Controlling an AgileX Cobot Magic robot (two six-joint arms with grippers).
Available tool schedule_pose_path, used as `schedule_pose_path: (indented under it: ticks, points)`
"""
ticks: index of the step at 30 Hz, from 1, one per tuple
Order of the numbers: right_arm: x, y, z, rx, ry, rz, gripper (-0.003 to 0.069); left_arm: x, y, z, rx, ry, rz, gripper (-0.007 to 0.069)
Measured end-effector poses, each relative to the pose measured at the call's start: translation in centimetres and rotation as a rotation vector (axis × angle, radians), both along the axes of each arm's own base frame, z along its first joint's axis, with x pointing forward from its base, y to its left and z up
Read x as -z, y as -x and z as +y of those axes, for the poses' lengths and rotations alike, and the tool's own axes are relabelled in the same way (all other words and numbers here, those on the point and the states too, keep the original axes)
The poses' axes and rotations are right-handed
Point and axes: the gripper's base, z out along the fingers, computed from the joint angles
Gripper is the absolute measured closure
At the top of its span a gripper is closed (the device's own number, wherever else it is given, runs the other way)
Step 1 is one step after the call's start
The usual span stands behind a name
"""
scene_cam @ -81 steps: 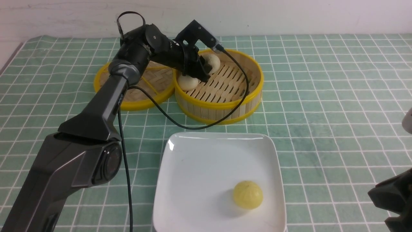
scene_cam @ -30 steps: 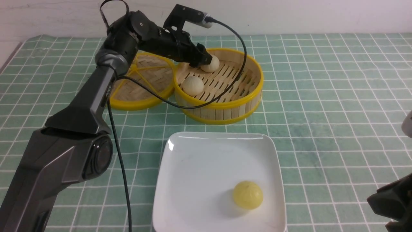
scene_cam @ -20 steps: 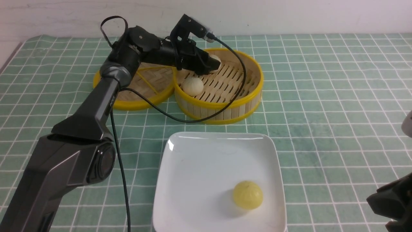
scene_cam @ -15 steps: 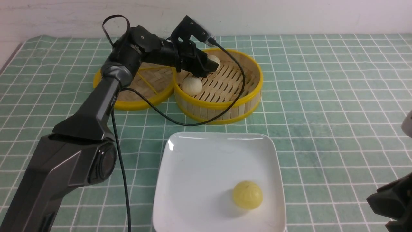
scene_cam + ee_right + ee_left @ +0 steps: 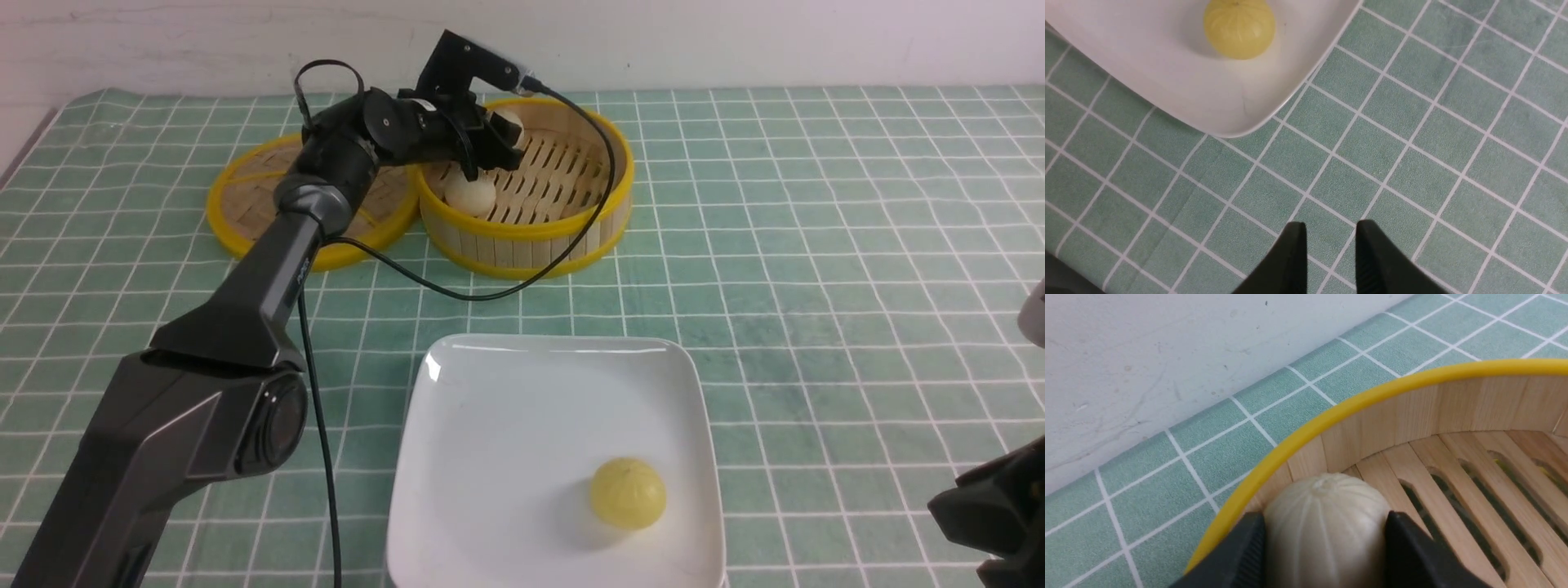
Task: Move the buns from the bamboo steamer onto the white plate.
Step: 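Reach into the bamboo steamer and grasp a bun with the left gripper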
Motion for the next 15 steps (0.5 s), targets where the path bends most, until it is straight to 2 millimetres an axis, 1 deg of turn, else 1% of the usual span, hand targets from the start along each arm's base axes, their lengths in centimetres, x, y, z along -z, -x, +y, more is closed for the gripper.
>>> schedule_pose_path:
  ticks: [1,2,3,4,6,9,12,15]
  points:
    - [0.0,0.0,0.0,0.000,0.000,0.000,0.0461,0.0,0.0,0.0,-0.003,-0.001,0.000,0.0345]
    - [0.0,0.0,0.0,0.000,-0.001,-0.001,0.0460,0.0,0.0,0.0,-0.006,0.006,0.005,0.0386]
    - [0.0,0.0,0.0,0.000,-0.001,-0.002,0.0459,0.3,0.0,0.1,-0.013,0.025,0.035,0.0456]
    - [0.0,0.0,0.0,0.000,-0.001,-0.002,0.0457,0.8,0.0,0.2,-0.022,0.043,0.054,0.0496]
    - [0.0,0.0,0.0,0.000,-0.002,-0.002,0.0455,0.6,0.1,0.2,-0.032,0.072,0.083,0.0523]
    - [0.0,0.0,0.0,0.000,-0.002,-0.002,0.0452,0.3,0.3,0.2,-0.023,0.062,0.121,0.0534]
    - [0.0,0.0,0.0,0.000,-0.002,-0.002,0.0449,-0.8,1.0,0.1,0.013,0.030,0.190,0.0540]
    - [0.0,0.0,0.0,0.000,-0.002,-0.002,0.0446,-2.5,1.9,0.1,0.052,-0.013,0.244,0.0541]
